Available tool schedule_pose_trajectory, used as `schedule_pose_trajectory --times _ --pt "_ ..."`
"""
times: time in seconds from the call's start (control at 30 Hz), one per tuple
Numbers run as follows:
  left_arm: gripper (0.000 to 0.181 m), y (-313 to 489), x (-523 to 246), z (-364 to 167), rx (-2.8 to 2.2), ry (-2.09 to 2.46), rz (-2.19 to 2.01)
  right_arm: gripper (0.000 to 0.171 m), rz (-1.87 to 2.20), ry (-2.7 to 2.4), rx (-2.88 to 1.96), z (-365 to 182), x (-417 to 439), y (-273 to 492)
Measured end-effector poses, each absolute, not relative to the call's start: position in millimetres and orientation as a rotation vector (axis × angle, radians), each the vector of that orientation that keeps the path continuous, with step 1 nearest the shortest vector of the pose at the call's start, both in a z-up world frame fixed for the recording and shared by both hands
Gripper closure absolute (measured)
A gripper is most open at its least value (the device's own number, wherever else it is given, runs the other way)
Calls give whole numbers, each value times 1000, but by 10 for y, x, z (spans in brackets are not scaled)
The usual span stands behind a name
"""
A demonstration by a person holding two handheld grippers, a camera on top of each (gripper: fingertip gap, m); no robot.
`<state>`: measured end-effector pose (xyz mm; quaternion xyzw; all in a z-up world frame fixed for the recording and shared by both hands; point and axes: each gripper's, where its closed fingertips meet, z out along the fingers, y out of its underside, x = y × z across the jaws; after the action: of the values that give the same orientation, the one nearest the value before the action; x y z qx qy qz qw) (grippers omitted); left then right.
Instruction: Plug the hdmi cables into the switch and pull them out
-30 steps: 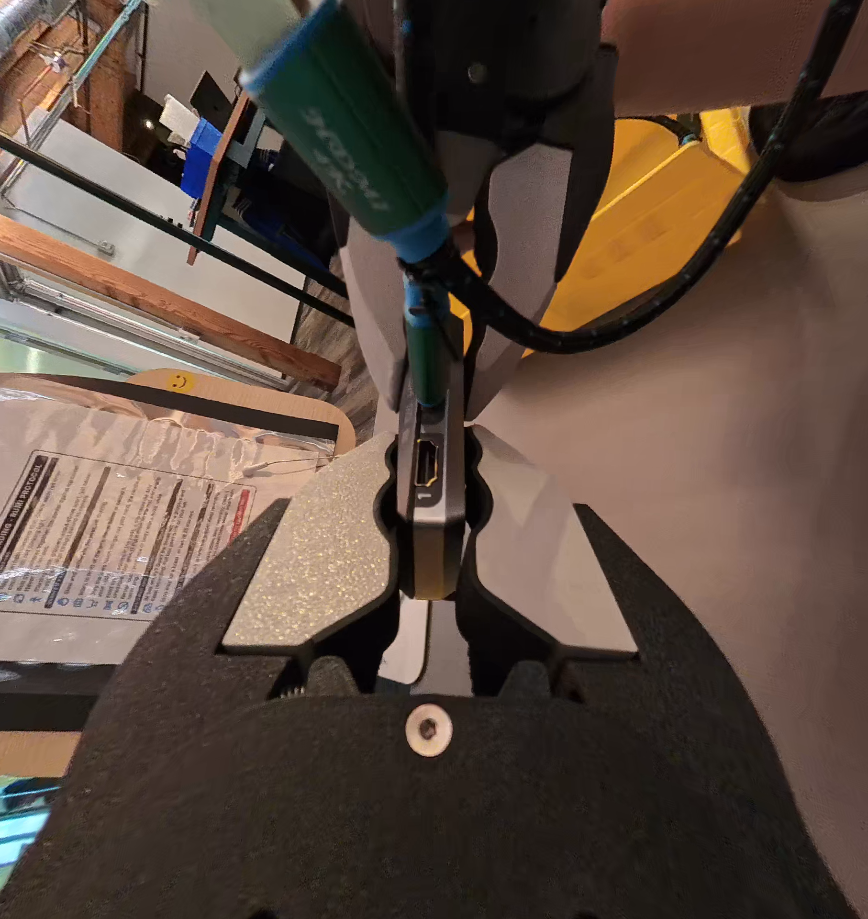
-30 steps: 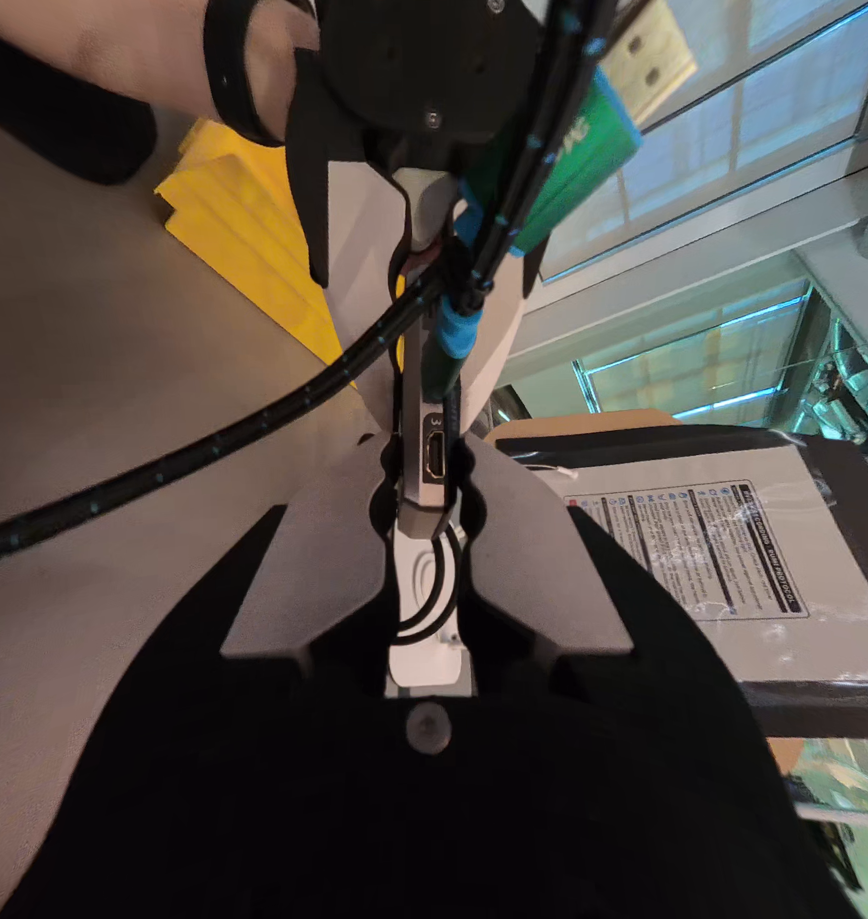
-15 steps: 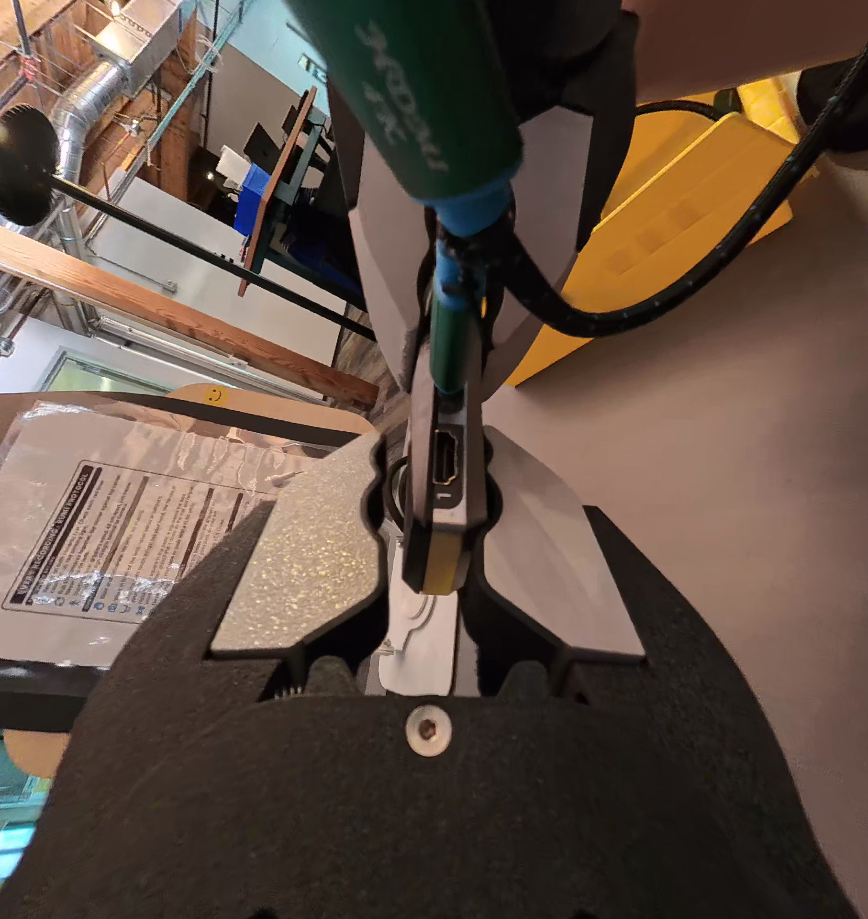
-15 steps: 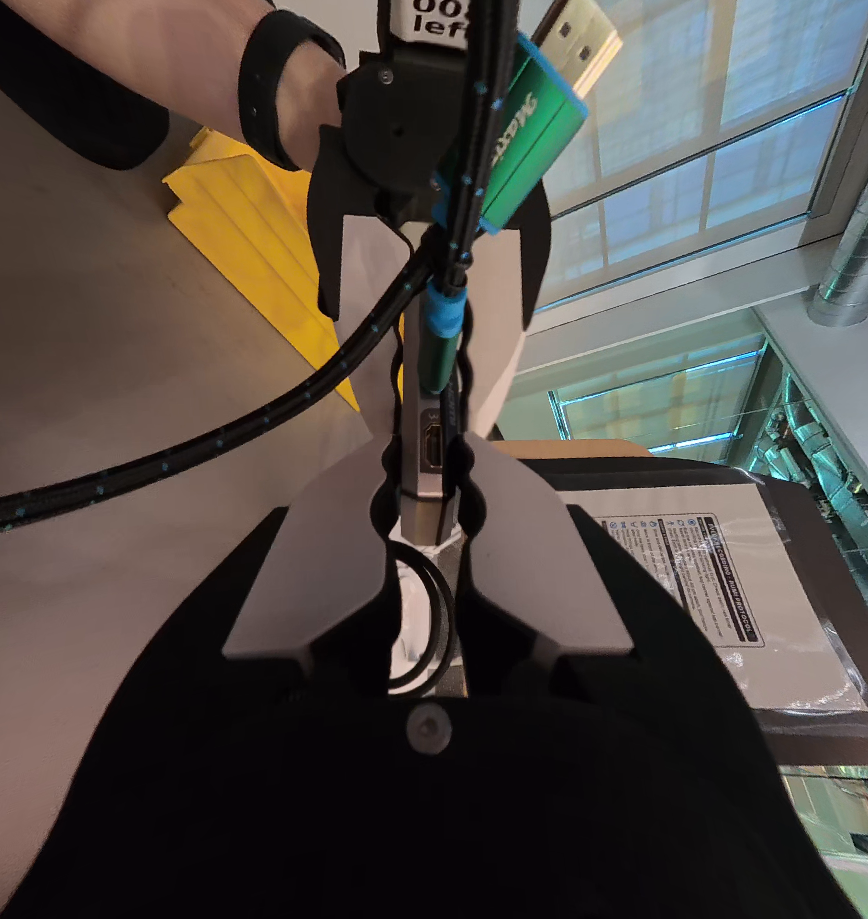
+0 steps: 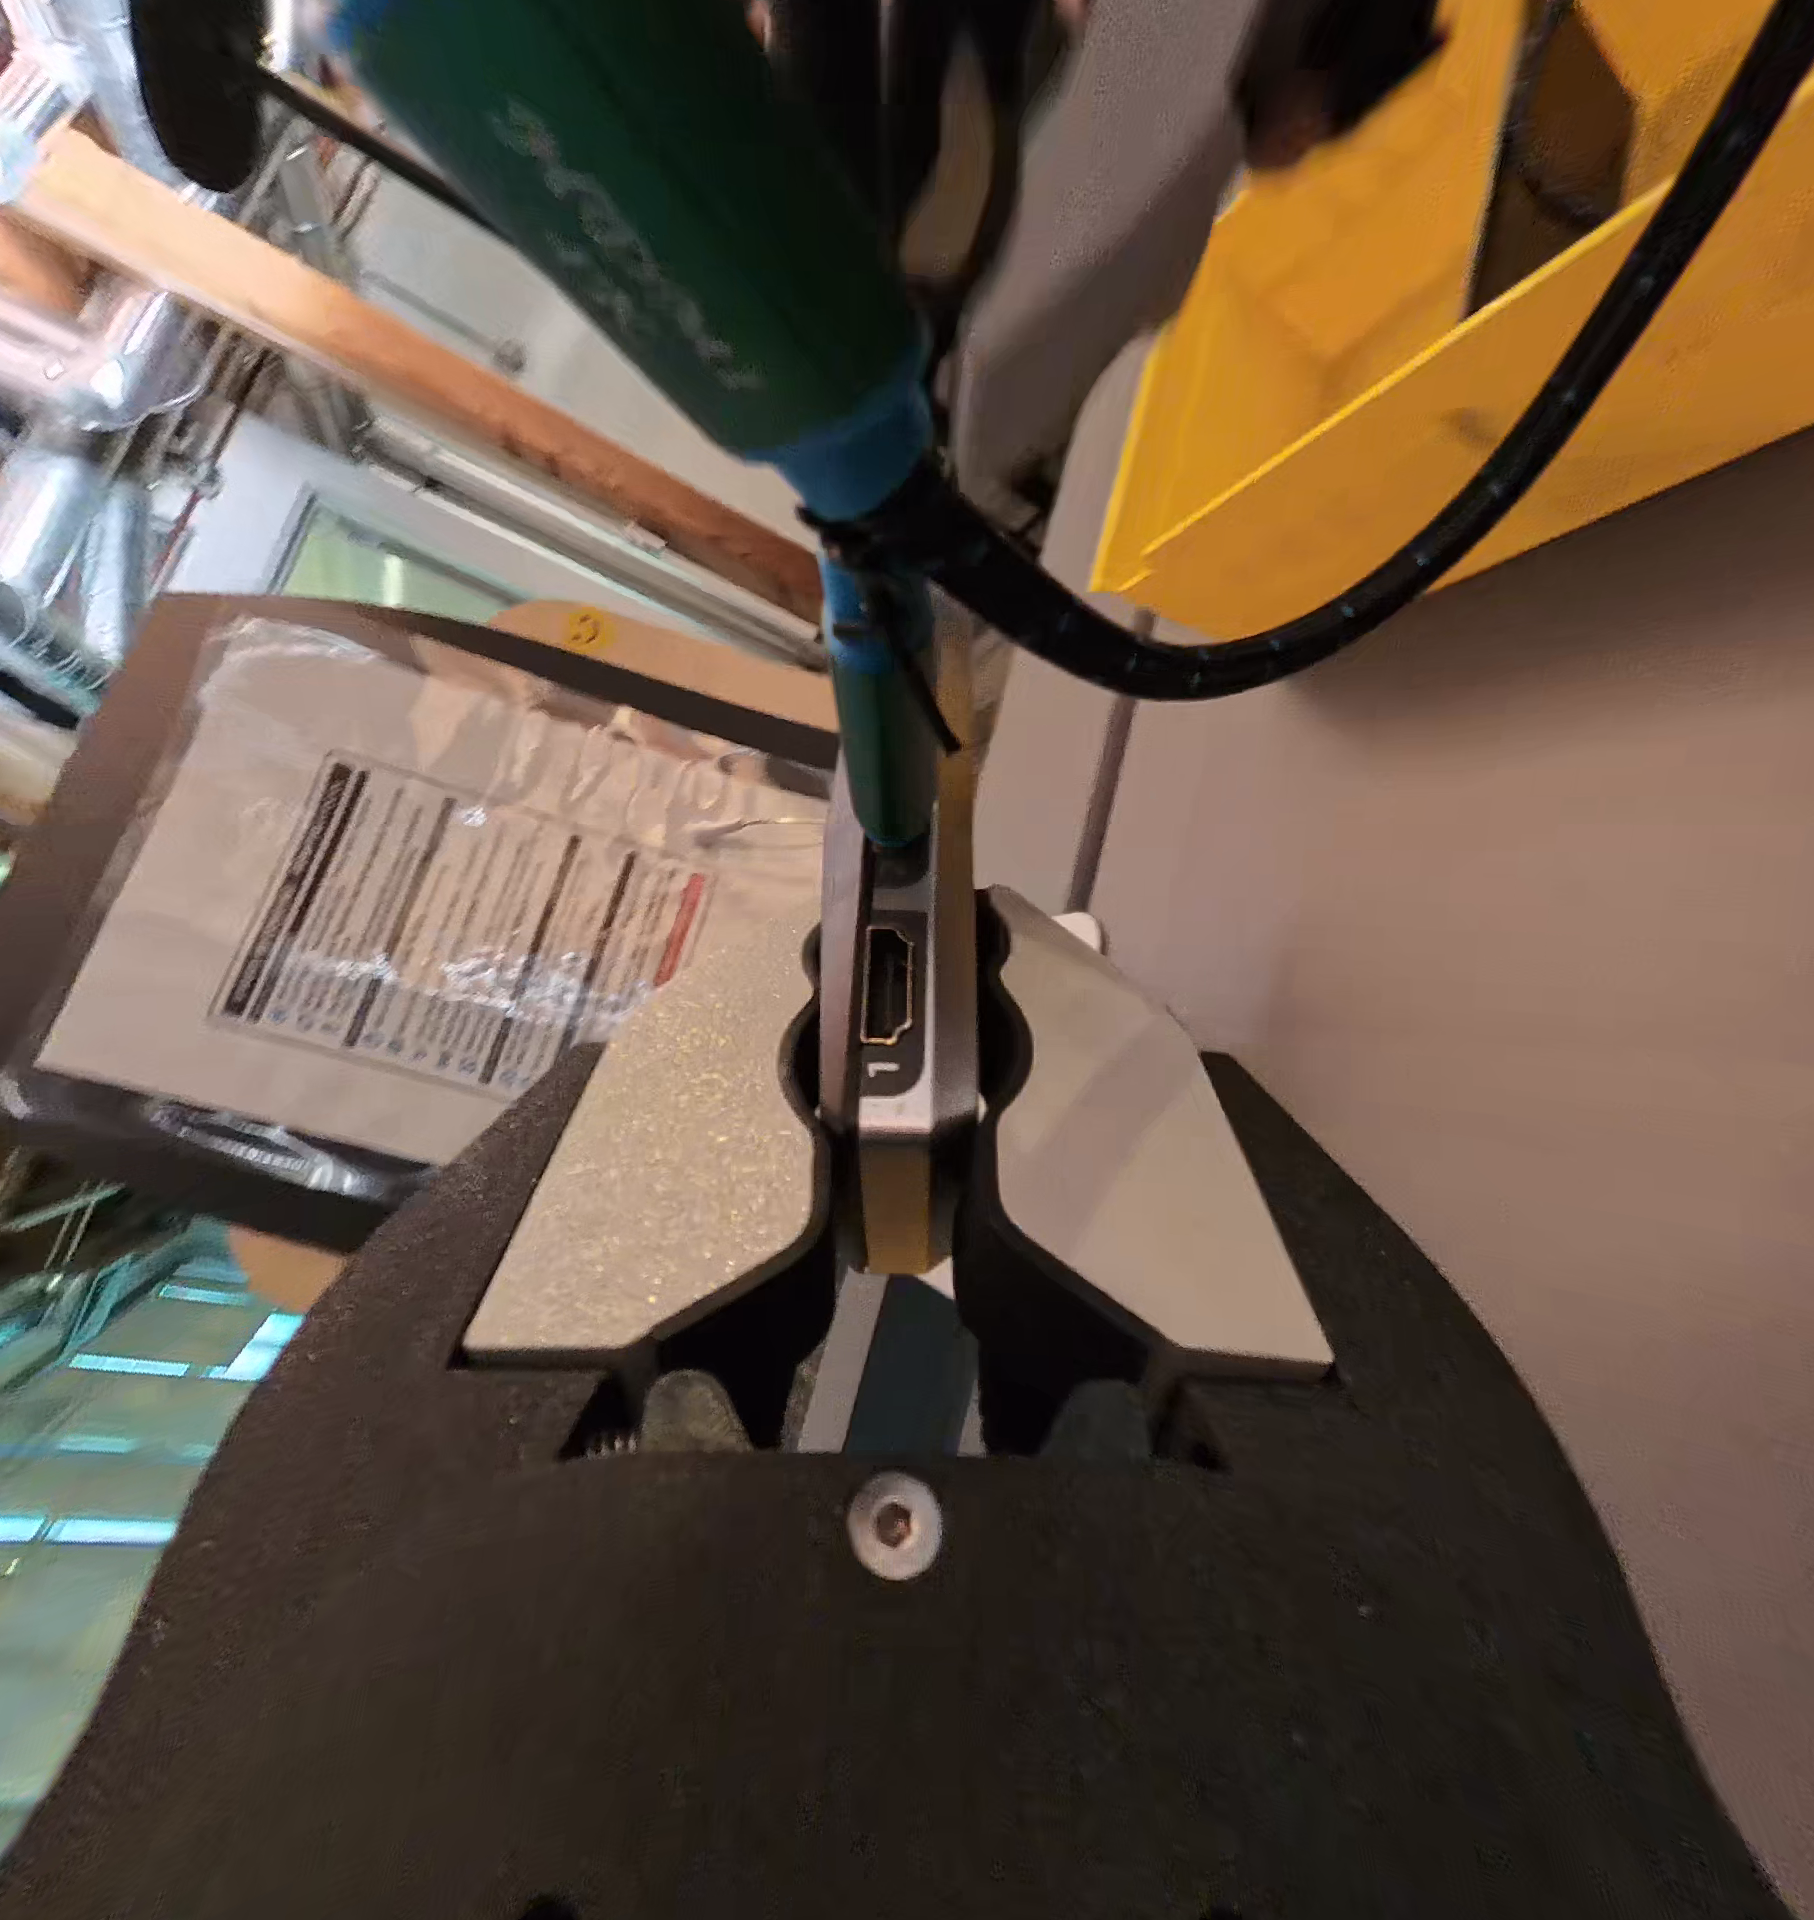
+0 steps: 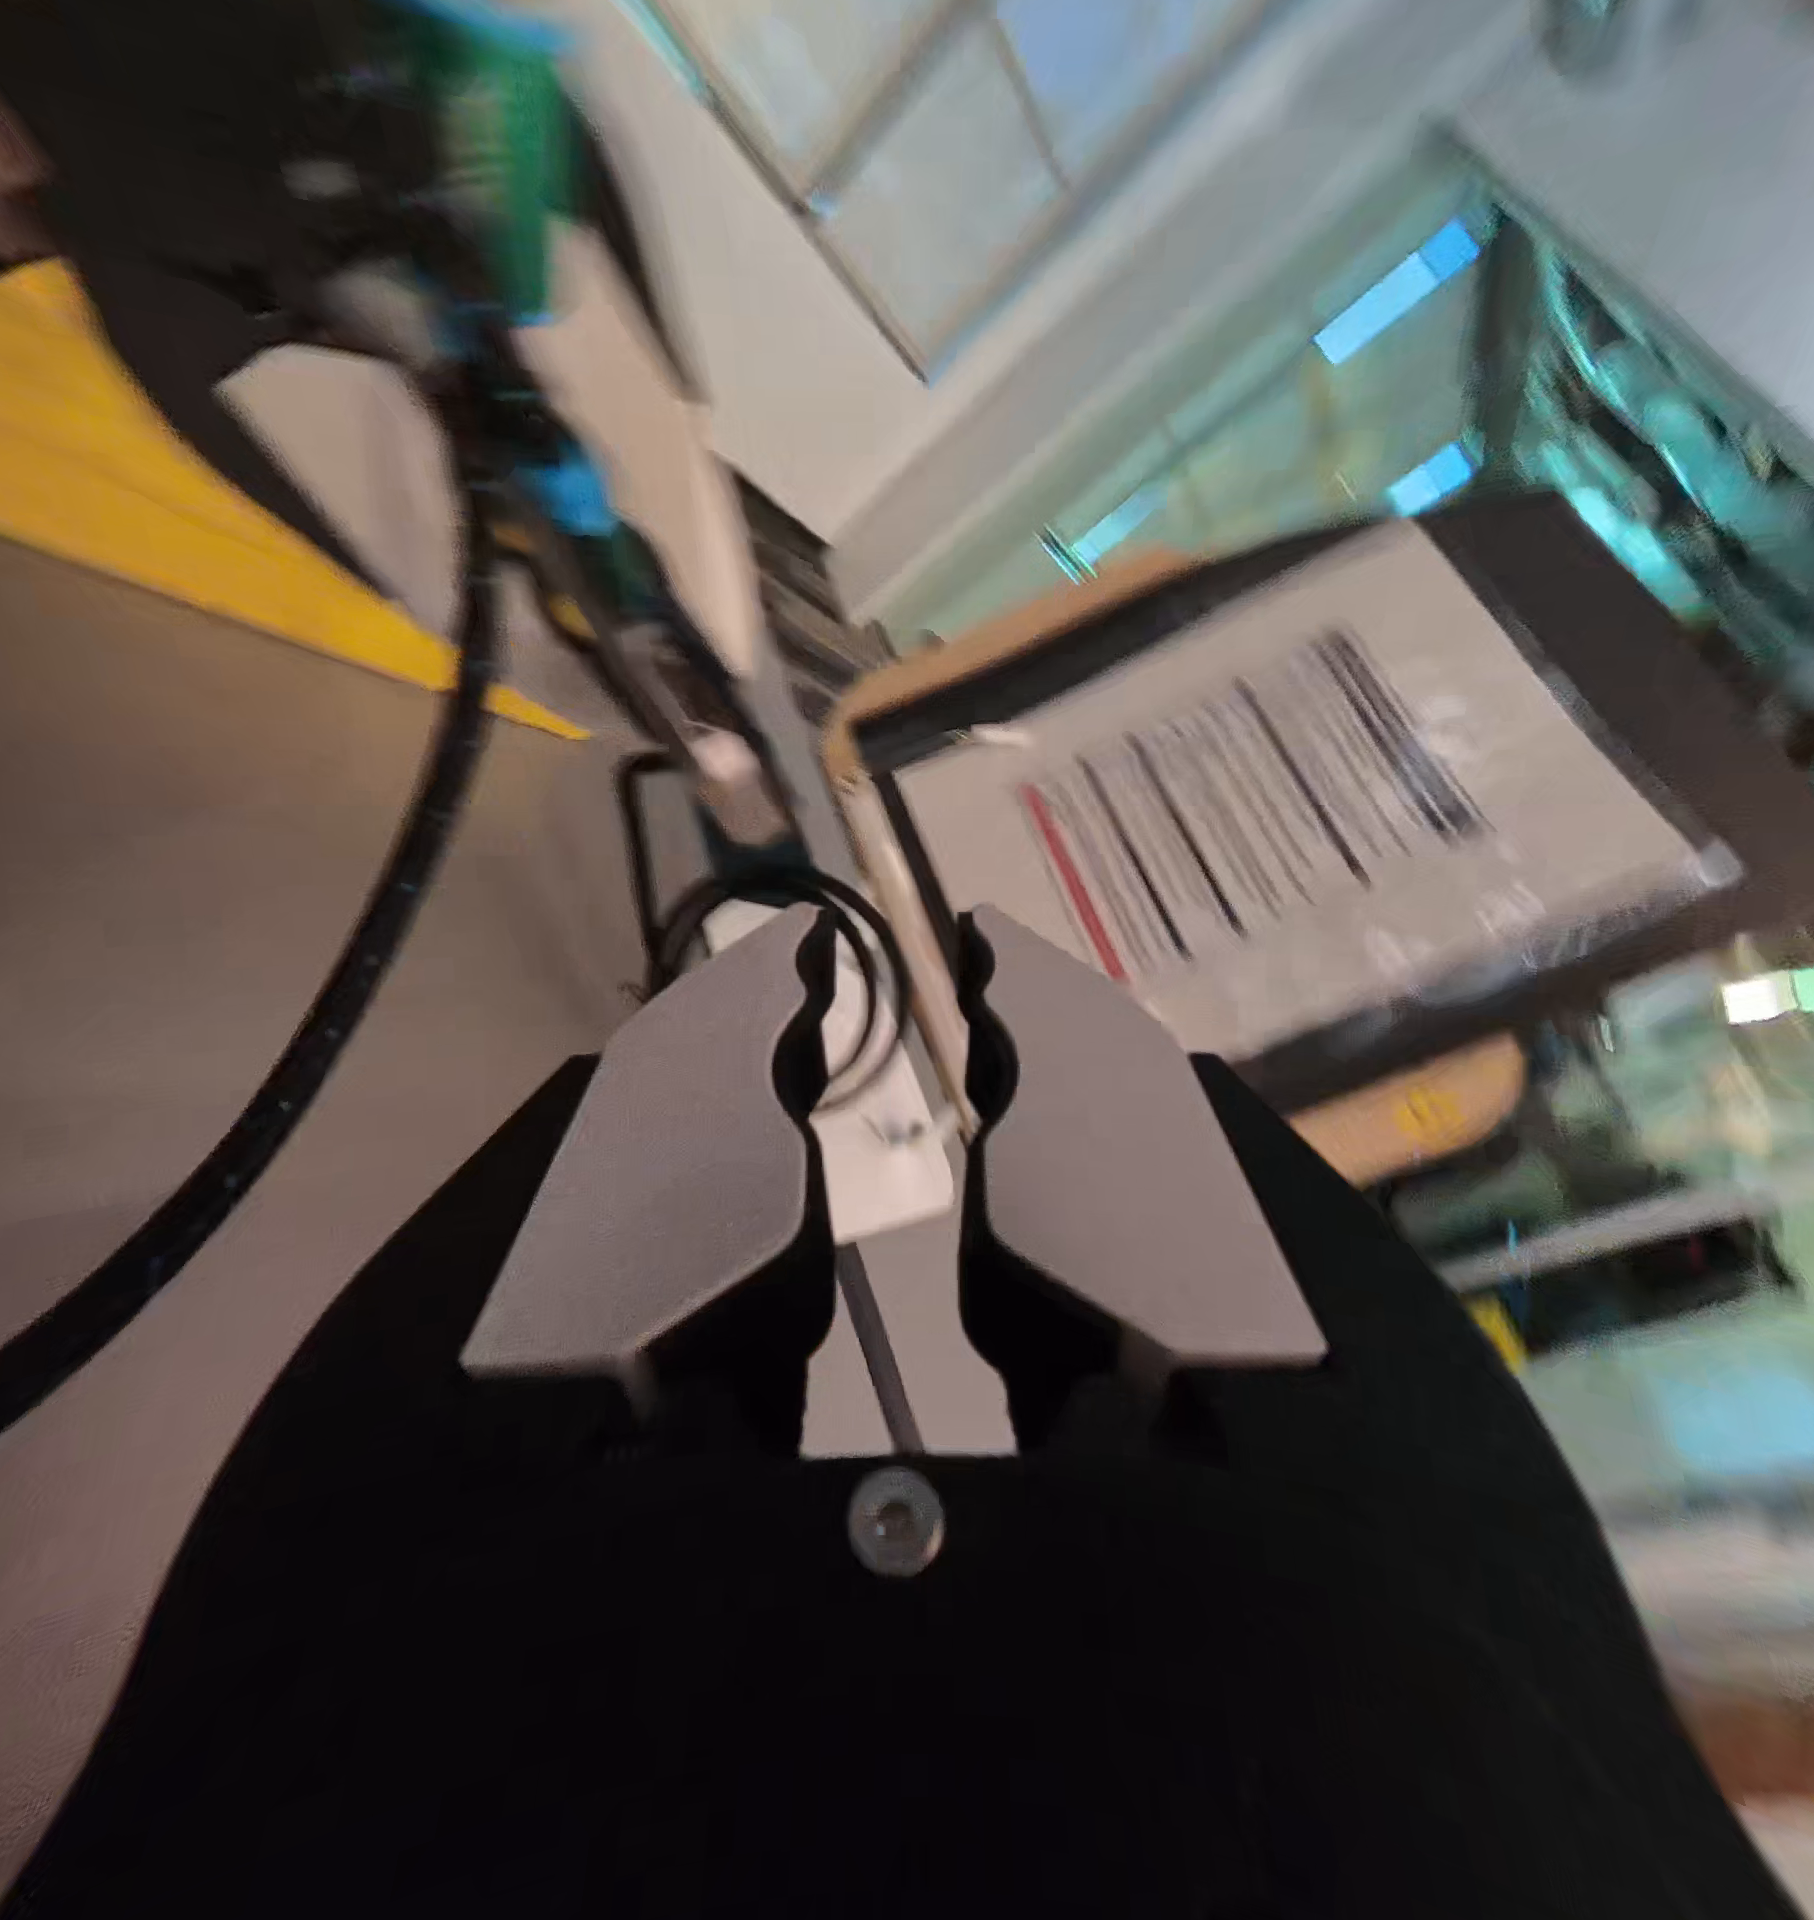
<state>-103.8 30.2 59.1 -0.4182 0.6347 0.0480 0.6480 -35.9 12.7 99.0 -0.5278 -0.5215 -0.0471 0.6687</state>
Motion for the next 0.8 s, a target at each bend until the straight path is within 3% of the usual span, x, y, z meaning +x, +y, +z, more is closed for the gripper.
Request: schedule_pose_trajectory --times 0.03,0.17,0.27,0.43,0.53,0.63,0.8 --pt "159 347 -1068 628 -968 1411 127 144 -97 -1072 -1263 1146 -192 123" --pt "159 507 -1169 687 -1033 1329 213 140 304 -797 -1398 1746 -158 -494" --pt "159 555 -1182 670 -1054 1314 222 158 600 -872 -1386 1840 -625 -1071" --pt "159 591 -1195 671 -1085 1284 218 159 407 -871 -1661 1229 -1003 -669" --pt "159 615 -1227 693 -1096 1264 234 146 312 -823 -1732 958 -1101 -320" --pt "159 629 -1250 727 -1092 1243 250 134 214 -716 -1659 971 -1082 -73" --pt "159 561 -1189 772 -1024 1237 290 132 218 -612 -1513 1062 -1100 64"
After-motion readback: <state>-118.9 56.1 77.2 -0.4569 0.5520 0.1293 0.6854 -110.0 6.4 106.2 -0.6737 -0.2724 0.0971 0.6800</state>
